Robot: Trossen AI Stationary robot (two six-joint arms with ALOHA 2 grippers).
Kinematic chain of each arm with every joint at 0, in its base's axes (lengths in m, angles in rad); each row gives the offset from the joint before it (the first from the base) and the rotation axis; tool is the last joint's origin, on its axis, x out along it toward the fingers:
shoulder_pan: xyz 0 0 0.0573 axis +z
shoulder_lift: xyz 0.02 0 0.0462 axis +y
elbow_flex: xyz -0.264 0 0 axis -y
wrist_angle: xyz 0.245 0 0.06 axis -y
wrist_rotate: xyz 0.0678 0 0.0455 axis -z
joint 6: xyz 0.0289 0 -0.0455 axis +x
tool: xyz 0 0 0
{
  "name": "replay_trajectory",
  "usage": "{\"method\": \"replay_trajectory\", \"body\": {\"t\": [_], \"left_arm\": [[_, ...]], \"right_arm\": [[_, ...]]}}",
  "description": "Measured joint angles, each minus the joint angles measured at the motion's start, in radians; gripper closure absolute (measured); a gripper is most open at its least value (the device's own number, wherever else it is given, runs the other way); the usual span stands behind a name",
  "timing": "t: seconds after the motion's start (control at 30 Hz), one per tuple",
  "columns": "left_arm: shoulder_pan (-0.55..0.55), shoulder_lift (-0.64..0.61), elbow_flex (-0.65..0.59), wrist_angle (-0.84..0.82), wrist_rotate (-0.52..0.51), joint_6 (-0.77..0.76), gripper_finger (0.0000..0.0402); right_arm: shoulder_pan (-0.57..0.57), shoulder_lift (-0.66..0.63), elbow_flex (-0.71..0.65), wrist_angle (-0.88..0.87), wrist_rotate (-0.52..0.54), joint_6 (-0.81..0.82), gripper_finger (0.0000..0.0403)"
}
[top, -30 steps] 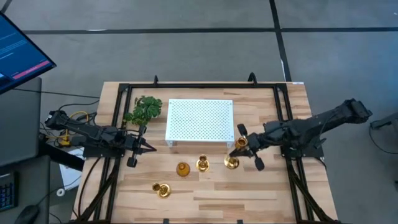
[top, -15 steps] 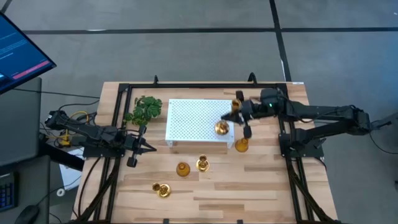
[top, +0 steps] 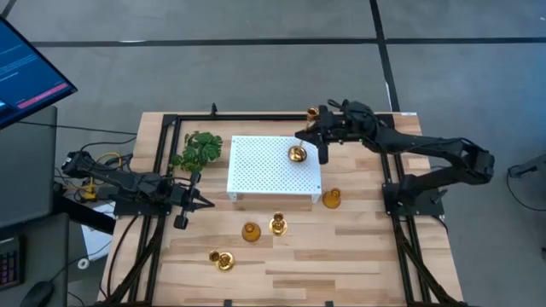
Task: Pick & Place candle stick holders
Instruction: Put the right gold candle holder on the shelf
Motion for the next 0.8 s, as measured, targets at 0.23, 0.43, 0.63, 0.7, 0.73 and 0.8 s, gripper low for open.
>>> {"method": "replay_trajectory", "body": {"t": [0.23, 0.43, 0.63, 0.7, 0.73, 0.8], "left_arm": [[0.0, 0.0, 0.0, 0.001, 0.0, 0.0, 0.0394], [0.0, 0.0, 0.0, 0.002, 0.0, 0.0, 0.0394], [0.0, 0.0, 0.0, 0.002, 0.0, 0.0, 0.0394], [0.0, 0.0, 0.0, 0.002, 0.0, 0.0, 0.0394], [0.0, 0.0, 0.0, 0.002, 0.0, 0.0, 0.0394], [0.0, 0.0, 0.0, 0.002, 0.0, 0.0, 0.0394]], "right_arm": [[-0.044, 0.033, 0.025, 0.003, 0.003, 0.002, 0.0401], [-0.063, 0.033, 0.041, -0.029, 0.007, -0.001, 0.0401], [-0.063, 0.033, 0.041, -0.091, 0.089, -0.037, 0.0401], [-0.063, 0.033, 0.041, -0.094, 0.091, -0.039, 0.0401], [-0.063, 0.033, 0.041, -0.094, 0.091, -0.039, 0.0401], [-0.063, 0.033, 0.041, -0.095, 0.091, -0.039, 0.0401]]}}
